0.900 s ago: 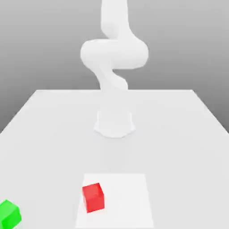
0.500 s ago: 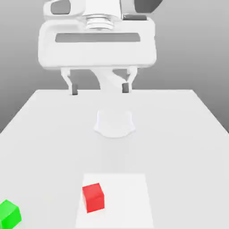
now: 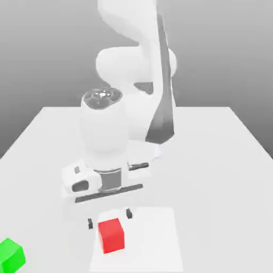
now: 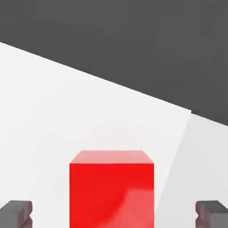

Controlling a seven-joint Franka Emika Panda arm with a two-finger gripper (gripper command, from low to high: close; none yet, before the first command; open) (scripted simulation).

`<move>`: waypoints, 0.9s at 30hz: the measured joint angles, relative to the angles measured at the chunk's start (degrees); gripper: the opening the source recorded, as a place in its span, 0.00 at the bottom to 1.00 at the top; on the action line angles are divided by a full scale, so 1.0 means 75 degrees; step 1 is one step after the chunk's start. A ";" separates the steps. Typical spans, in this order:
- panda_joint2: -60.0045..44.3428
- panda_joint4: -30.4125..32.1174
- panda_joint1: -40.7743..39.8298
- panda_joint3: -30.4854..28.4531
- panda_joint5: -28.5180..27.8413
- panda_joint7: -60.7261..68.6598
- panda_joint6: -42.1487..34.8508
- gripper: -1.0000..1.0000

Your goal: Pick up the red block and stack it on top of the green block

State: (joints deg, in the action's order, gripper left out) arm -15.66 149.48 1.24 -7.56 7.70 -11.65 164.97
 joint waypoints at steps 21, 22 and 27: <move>0.0375 -0.1671 -0.0833 -0.1131 -0.0093 -0.1356 -0.2170 0.00; 0.0247 -0.1945 -0.0970 -0.1258 -0.0003 -0.1478 -0.2330 0.00; -0.0587 -0.2981 -0.1560 -0.1586 0.0555 -0.1761 -0.2591 0.00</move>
State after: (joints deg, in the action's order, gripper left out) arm -20.07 127.12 -10.46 -19.46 11.86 -24.86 145.54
